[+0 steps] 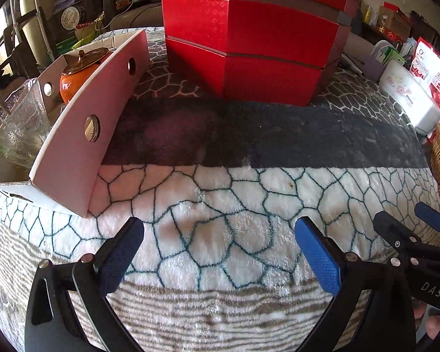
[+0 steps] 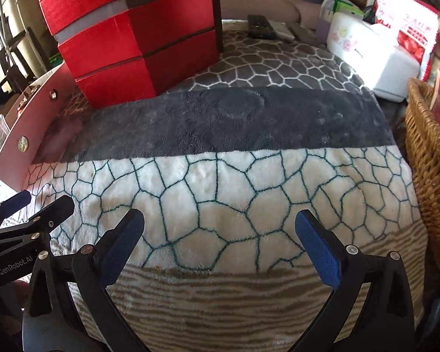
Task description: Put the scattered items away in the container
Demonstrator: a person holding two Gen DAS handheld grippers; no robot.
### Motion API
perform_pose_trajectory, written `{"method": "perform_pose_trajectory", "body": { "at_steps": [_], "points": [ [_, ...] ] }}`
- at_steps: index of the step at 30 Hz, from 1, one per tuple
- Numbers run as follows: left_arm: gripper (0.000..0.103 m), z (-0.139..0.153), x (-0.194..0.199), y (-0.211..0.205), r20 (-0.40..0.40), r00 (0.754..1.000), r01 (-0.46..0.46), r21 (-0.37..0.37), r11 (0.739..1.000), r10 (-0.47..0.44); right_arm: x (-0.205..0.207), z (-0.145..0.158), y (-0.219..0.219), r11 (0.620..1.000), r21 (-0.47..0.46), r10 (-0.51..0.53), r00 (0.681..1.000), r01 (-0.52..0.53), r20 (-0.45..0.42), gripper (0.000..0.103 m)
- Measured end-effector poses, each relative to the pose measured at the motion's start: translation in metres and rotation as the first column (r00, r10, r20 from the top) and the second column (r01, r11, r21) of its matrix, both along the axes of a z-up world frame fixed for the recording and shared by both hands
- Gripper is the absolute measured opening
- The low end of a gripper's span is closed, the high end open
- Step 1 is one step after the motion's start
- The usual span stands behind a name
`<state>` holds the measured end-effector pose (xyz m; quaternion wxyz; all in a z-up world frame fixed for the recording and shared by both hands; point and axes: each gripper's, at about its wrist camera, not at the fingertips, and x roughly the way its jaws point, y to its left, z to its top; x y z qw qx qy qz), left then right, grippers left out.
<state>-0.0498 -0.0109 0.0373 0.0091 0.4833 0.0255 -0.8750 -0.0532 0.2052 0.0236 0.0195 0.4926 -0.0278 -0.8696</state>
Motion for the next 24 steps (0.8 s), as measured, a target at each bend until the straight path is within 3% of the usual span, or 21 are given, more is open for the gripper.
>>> {"method": "perform_pose_trajectory", "body": {
  "at_steps": [9, 24],
  "points": [
    [0.103, -0.008, -0.004, 0.002, -0.044, 0.999, 0.002, -0.042, 0.999, -0.004, -0.004, -0.010, -0.011, 0.997, 0.080, 0.015, 0.999, -0.012, -0.045, 0.103],
    [0.103, -0.009, -0.002, 0.000, -0.066, 0.998, -0.002, -0.040, 0.999, -0.001, -0.004, -0.010, -0.010, 0.997, 0.081, 0.009, 0.999, -0.005, -0.052, 0.103]
  ]
}}
